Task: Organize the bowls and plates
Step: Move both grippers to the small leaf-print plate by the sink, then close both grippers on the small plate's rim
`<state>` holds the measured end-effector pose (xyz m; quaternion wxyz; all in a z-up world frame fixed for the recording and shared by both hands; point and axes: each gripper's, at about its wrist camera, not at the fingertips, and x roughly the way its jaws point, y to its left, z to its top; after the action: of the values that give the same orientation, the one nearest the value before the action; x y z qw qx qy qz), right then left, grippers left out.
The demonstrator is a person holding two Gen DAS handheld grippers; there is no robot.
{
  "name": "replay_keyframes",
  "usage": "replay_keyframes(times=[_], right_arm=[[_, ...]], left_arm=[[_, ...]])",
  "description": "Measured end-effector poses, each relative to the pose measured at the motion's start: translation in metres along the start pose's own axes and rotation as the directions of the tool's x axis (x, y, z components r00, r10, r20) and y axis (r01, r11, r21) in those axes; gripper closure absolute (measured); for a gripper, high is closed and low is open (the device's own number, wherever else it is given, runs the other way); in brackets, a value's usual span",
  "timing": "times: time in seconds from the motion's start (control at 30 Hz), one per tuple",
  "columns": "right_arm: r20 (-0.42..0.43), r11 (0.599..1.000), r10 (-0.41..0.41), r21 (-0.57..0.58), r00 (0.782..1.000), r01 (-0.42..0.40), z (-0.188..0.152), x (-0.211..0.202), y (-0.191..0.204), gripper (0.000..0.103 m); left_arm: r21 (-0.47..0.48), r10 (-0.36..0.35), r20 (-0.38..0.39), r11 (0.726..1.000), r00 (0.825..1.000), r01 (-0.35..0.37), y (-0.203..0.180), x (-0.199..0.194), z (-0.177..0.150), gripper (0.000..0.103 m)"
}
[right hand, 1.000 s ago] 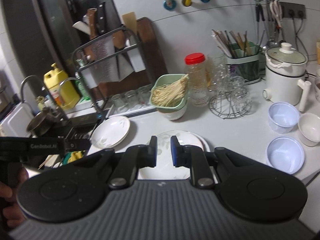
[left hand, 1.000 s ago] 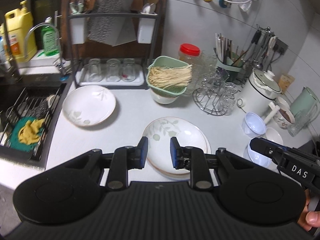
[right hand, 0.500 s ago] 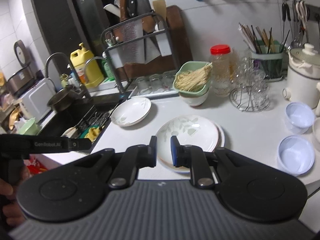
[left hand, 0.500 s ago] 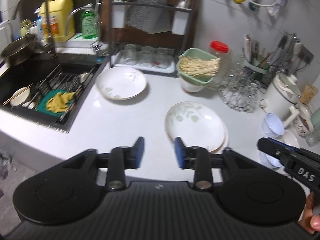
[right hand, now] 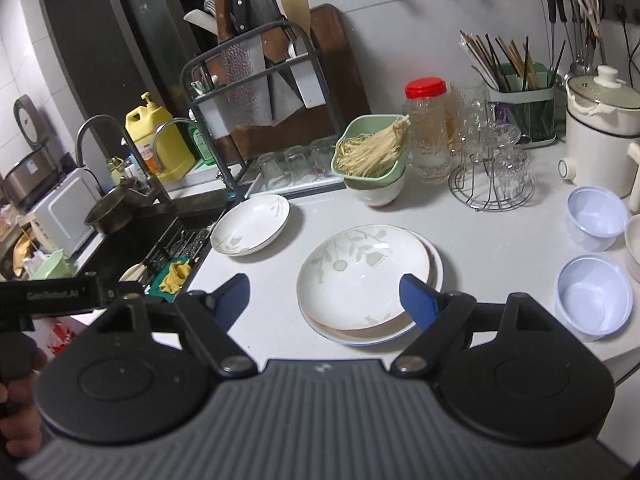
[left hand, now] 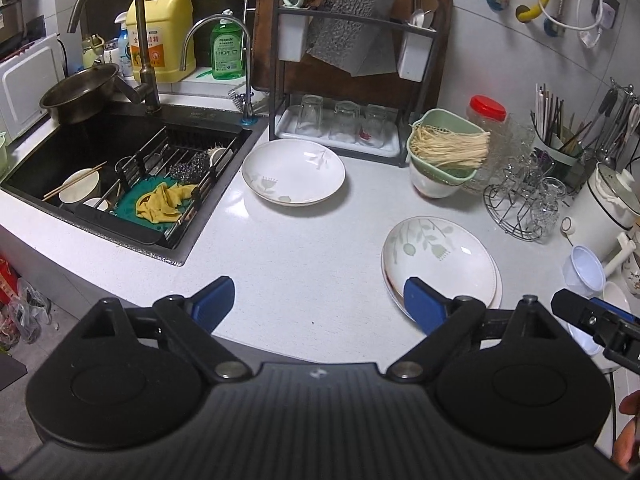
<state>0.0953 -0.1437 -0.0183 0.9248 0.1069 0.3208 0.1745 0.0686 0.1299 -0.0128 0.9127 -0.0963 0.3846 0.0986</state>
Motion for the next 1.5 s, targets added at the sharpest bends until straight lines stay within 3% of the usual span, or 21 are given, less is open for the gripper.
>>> replay_keyframes(times=[0.3, 0.47, 0.73, 1.03, 1.2, 1.37, 1.5], right_arm=[[-0.013, 1.000, 0.001, -0.003, 1.000, -0.001, 0.018, 0.040, 0.022, 0.020], [-0.037, 1.000, 0.003, -0.003, 0.999, -0.003, 0.031, 0.072, 0.037, 0.020], [-0.073, 1.000, -0.002, 0.020, 0.997, 0.004, 0.051, 0.136, 0.063, 0.020], [-0.136, 0.998, -0.025, 0.048, 0.990, 0.032, 0.063, 0.208, 0.091, 0.023], [-0.182, 0.996, -0.046, 0.065, 0.982, 0.059, 0.066, 0.253, 0.099, 0.038], [-0.230, 0.993, -0.071, 0.079, 0.971, 0.091, 0.070, 0.290, 0.104, 0.043], [-0.273, 0.988, -0.103, 0.083, 0.956, 0.130, 0.072, 0.321, 0.105, 0.052]], left_arm=[[0.008, -0.029, -0.029, 1.000, 0.999, 0.029, 0.021, 0.047, 0.040, 0.009], [0.063, -0.002, -0.022, 0.998, 1.000, 0.003, 0.033, 0.071, 0.070, 0.009], [0.061, -0.041, -0.056, 0.997, 0.998, 0.044, 0.069, 0.129, 0.115, 0.009], [0.077, -0.099, -0.119, 0.991, 0.988, 0.109, 0.110, 0.204, 0.138, 0.010], [0.070, -0.136, -0.159, 0.986, 0.978, 0.149, 0.131, 0.243, 0.152, 0.010], [0.070, -0.145, -0.197, 0.984, 0.970, 0.161, 0.150, 0.279, 0.164, 0.011], [0.034, -0.172, -0.237, 0.982, 0.956, 0.185, 0.160, 0.311, 0.174, 0.022]])
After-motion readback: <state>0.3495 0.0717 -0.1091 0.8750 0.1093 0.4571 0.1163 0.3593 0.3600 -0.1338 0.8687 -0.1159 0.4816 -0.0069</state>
